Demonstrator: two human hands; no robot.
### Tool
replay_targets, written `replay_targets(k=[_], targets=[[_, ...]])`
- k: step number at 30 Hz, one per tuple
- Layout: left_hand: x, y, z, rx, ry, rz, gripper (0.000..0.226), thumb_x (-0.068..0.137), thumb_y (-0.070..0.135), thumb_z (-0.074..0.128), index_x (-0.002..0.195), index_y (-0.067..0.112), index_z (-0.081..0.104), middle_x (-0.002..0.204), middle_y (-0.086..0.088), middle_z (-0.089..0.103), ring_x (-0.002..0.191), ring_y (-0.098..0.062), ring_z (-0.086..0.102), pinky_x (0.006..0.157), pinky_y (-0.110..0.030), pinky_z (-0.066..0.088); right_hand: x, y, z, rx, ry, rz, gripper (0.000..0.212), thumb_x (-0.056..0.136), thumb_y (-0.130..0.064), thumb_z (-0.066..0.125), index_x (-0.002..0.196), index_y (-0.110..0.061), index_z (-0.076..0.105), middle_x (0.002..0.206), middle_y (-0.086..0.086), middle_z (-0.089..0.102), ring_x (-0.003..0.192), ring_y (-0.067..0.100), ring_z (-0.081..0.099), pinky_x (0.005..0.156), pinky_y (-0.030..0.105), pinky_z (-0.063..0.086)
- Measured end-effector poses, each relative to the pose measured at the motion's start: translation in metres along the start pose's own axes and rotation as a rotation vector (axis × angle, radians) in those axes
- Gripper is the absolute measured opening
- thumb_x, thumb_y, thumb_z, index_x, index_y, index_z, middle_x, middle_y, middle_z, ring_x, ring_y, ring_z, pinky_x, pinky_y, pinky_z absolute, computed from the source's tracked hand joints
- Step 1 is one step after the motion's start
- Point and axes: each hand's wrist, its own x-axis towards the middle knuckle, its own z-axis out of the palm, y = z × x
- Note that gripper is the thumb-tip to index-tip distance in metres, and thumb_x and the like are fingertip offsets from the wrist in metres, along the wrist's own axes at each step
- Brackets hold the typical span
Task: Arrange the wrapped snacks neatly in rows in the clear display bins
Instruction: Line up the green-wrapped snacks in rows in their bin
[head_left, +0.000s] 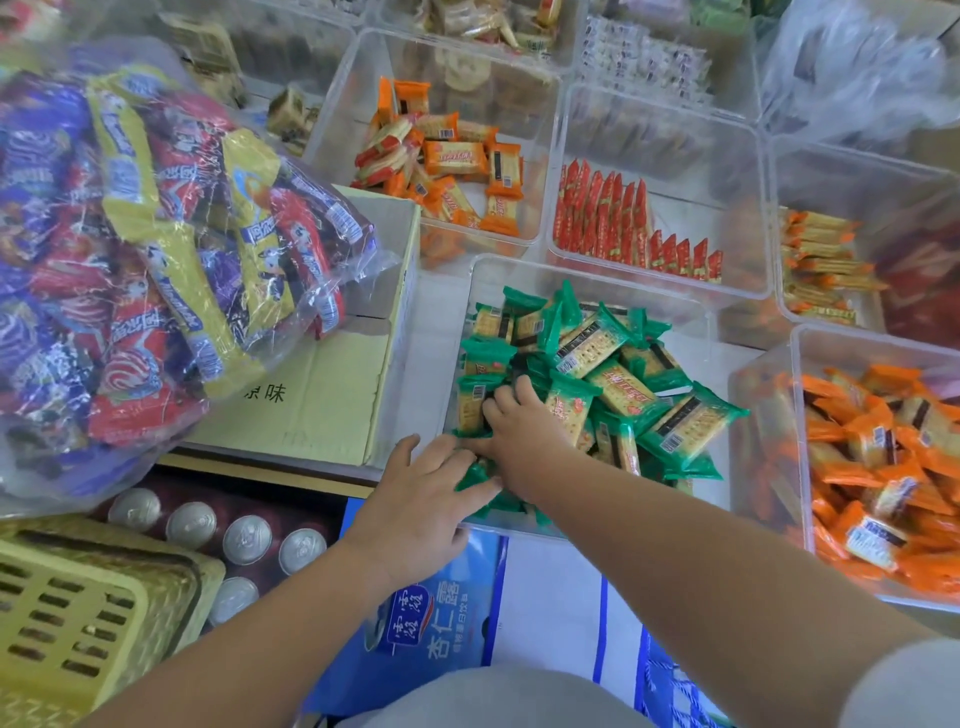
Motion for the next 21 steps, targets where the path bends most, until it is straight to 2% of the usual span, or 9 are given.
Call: replay_targets(k=[4, 8, 14, 17, 21], targets=[[0.000, 0.000, -0.003, 0.046, -0.072, -0.021, 0.040, 0.076, 0.044, 0.075, 0.114, 0.033, 0.070, 0.128, -0.004, 0.061, 0.127, -0.026, 0.040, 0.104, -0.059, 0.041, 0.002, -0.007, -0.007, -0.037, -0.040, 0.034, 0.065, 0.099, -0.051, 0.047, 0.156, -0.041, 0.018, 0.152, 0.019, 0.028, 0.140, 0.044, 0.021, 0.115, 0.065, 0.010], [0.000, 0.002, -0.003, 0.051, -0.107, -0.034, 0.042, 0.082, 0.045, 0.069, 0.121, 0.032, 0.066, 0.135, -0.003, 0.056, 0.132, -0.027, 0.036, 0.107, -0.058, 0.036, -0.004, -0.003, 0.001, 0.018, 0.029, 0.032, 0.054, 0.097, -0.050, 0.048, 0.149, -0.040, 0.036, 0.148, 0.017, 0.034, 0.137, 0.043, 0.024, 0.114, 0.067, 0.009], [0.001, 0.005, -0.003, 0.085, -0.147, -0.063, 0.063, 0.090, 0.046, 0.062, 0.148, 0.034, 0.042, 0.145, -0.005, 0.045, 0.138, -0.029, 0.025, 0.109, -0.062, 0.024, -0.010, 0.000, 0.007, 0.068, 0.118, 0.033, 0.050, 0.098, -0.054, 0.041, 0.146, -0.041, 0.041, 0.148, 0.016, 0.036, 0.140, 0.042, 0.025, 0.112, 0.074, -0.001], [0.002, 0.008, -0.003, 0.139, -0.187, -0.077, 0.059, 0.092, 0.042, 0.058, 0.148, 0.032, 0.041, 0.148, -0.007, 0.040, 0.140, -0.031, 0.018, 0.109, -0.065, 0.016, -0.017, 0.005, 0.008, 0.088, 0.170, 0.044, 0.049, 0.098, -0.057, 0.040, 0.143, -0.039, 0.047, 0.145, 0.013, 0.039, 0.138, 0.043, 0.027, 0.111, 0.075, -0.003], [0.007, 0.012, -0.007, 0.209, -0.237, -0.064, 0.053, 0.092, 0.040, 0.058, 0.143, 0.028, 0.045, 0.142, -0.009, 0.043, 0.137, -0.032, 0.020, 0.105, -0.064, 0.017, -0.035, 0.014, 0.016, 0.094, 0.215, 0.006, 0.046, 0.098, -0.052, 0.044, 0.139, -0.034, 0.053, 0.143, 0.008, 0.041, 0.139, 0.042, 0.026, 0.111, 0.074, -0.004]])
